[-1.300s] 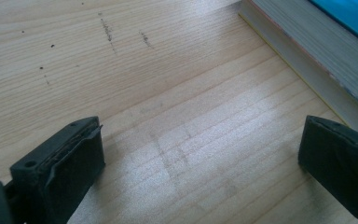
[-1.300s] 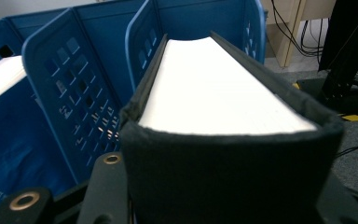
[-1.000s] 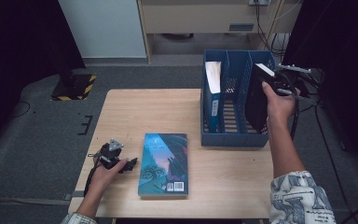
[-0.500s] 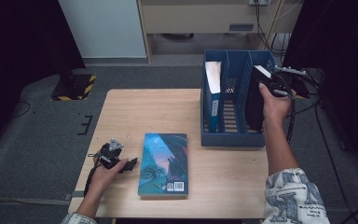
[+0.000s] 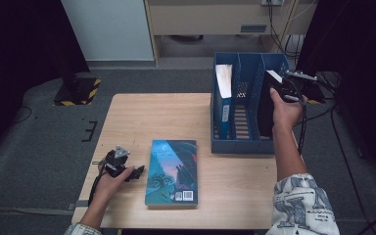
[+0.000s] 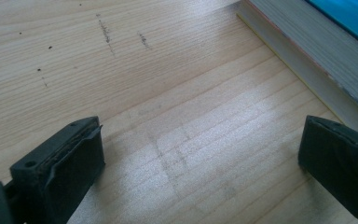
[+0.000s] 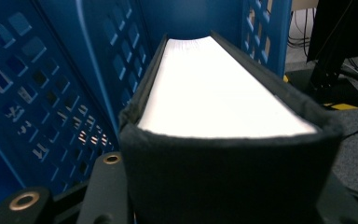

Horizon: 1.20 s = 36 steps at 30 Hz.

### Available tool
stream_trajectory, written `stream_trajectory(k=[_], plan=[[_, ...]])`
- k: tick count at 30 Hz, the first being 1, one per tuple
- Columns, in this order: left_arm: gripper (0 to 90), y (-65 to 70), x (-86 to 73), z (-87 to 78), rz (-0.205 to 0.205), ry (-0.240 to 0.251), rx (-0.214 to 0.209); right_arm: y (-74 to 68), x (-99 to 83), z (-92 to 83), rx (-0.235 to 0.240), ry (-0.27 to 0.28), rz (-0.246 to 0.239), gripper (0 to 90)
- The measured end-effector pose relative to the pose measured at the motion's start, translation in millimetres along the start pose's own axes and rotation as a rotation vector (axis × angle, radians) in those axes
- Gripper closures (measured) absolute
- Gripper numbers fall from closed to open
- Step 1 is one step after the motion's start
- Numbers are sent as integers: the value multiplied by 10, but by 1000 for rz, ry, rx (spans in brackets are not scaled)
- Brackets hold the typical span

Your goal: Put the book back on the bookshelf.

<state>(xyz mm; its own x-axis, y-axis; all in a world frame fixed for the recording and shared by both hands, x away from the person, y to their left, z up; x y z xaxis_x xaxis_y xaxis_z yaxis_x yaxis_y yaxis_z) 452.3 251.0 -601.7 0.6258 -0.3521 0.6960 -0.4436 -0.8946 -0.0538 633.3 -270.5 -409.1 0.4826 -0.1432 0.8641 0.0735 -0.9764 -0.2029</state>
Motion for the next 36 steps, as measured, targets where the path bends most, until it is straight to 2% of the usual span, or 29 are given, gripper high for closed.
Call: stream_trajectory(k=[11,19,36], plan=[[0,0,0,0,0,0,0,42,-85,67,-6,-12,23,532],[0,0,0,0,0,0,0,96,-62,63,-7,10,50,532],[0,2,2,2,1,0,-1,106,-112,111,-11,1,50,531]])
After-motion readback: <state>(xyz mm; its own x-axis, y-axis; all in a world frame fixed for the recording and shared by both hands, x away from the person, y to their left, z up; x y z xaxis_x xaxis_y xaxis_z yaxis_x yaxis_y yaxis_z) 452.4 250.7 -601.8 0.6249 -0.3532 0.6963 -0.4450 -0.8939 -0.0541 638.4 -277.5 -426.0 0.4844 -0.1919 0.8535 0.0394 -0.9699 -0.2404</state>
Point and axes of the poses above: each handheld gripper's, and its own axes: z roughly forward along the jaws, x roughly out of its top, y roughly to its right, the point moved 9 cm from there along z, roughly forward along the jaws, and after that the axes turned 4 degrees about x, right-handed, at the moved point
